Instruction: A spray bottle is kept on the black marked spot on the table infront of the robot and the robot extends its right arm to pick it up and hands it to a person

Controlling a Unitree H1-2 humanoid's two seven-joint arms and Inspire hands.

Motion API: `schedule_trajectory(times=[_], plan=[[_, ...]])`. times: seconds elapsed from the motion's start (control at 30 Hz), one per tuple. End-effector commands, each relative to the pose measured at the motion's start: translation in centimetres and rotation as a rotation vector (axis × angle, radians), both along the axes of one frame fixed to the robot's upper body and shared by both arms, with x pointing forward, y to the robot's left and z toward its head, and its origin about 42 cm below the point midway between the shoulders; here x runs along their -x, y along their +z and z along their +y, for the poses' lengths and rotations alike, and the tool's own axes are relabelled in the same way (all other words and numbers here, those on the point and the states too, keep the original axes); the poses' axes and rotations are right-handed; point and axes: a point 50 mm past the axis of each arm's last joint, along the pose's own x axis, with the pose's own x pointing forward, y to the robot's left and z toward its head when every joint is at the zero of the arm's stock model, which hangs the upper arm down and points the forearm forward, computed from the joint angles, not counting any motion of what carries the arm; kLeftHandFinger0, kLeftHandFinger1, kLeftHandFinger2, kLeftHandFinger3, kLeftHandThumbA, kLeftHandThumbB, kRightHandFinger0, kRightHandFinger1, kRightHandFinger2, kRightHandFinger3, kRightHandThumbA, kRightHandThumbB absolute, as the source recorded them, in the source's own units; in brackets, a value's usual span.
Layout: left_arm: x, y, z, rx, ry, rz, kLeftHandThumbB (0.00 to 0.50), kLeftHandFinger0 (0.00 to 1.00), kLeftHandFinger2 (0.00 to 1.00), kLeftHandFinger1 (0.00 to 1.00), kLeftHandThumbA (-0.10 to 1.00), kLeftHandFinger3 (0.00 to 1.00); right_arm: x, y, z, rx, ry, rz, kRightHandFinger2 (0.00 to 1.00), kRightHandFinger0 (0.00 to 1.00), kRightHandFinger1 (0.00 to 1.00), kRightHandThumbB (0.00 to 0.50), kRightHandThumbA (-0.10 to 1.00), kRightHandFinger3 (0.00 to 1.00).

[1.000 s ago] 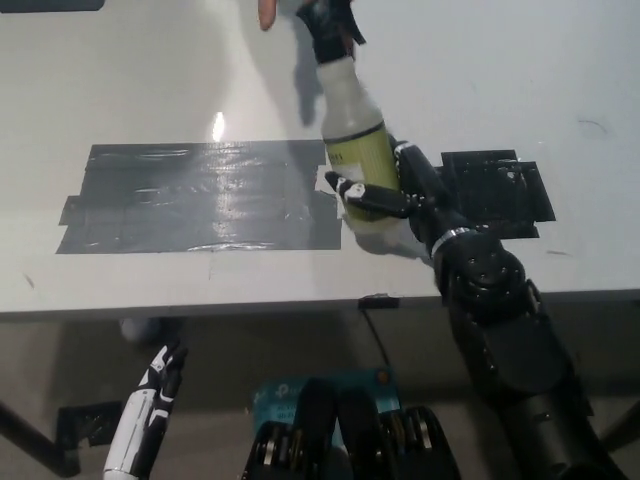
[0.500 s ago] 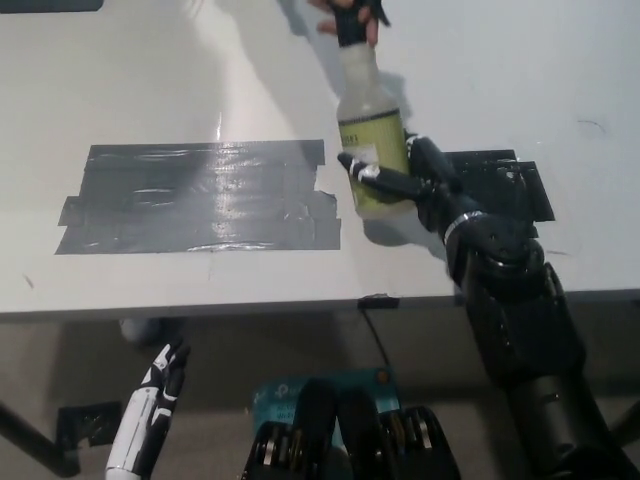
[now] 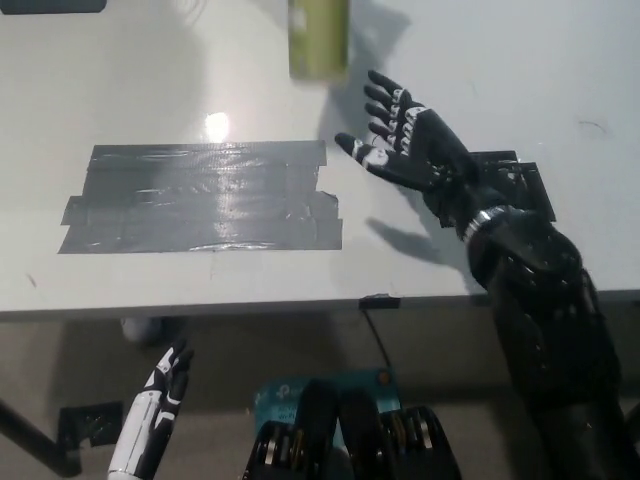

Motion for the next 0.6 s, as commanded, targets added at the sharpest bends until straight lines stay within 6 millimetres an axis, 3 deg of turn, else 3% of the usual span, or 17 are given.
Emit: schedule_trajectory(times=[0.0, 0.03, 0.17, 0.23, 0.3, 0.4, 0.5, 0.57], plan=[[0.1, 1.0, 0.3, -0.026, -0.012, -0.043, 0.27, 1.0, 1.0, 1.0, 1.0, 1.0, 5.6, 6.4, -3.8, 0.063, -0.017, -0.372, 1.0, 1.0, 1.0, 0.5, 0.84, 1.0], [0.1, 1.0, 0.3, -0.026, -0.012, -0.043, 0.27, 1.0, 1.0, 1.0, 1.0, 1.0, 5.6, 6.4, -3.8, 0.063, -0.017, -0.372, 1.0, 1.0, 1.0, 0.5, 0.84, 1.0], [0.2, 1.0, 0.5, -0.021, -0.019, -0.039, 0.29, 1.0, 1.0, 1.0, 1.0, 1.0, 12.8, 7.6, -7.8, 0.085, -0.078, -0.533, 1.0, 1.0, 1.0, 0.489, 0.88, 1.0], [0.2, 0.9, 0.5, -0.015, -0.02, -0.037, 0.297, 1.0, 1.0, 1.0, 1.0, 1.0, 14.8, 7.4, -8.4, 0.074, -0.084, -0.545, 1.0, 1.0, 1.0, 0.491, 0.87, 1.0], [0.3, 0.7, 0.5, -0.014, -0.024, -0.036, 0.302, 1.0, 1.0, 1.0, 1.0, 1.0, 17.4, 6.3, -8.9, 0.067, -0.105, -0.545, 1.0, 1.0, 1.0, 0.493, 0.89, 1.0], [0.3, 0.6, 0.3, -0.011, -0.034, -0.036, 0.314, 1.0, 1.0, 1.0, 1.0, 1.0, 19.6, 4.2, -9.4, 0.084, -0.131, -0.522, 1.0, 1.0, 1.0, 0.5, 0.97, 1.0], [0.2, 0.5, 0.3, 0.002, -0.034, -0.036, 0.32, 1.0, 1.0, 1.0, 1.0, 1.0, 20.6, 1.9, -9.7, 0.064, -0.153, -0.475, 1.0, 1.0, 1.0, 0.491, 0.96, 1.0], [0.2, 0.4, 0.3, 0.02, -0.032, -0.029, 0.327, 1.0, 1.0, 1.0, 1.0, 1.0, 20.7, -1.8, -10.0, 0.036, -0.184, -0.372, 1.0, 1.0, 1.0, 0.428, 0.98, 1.0]])
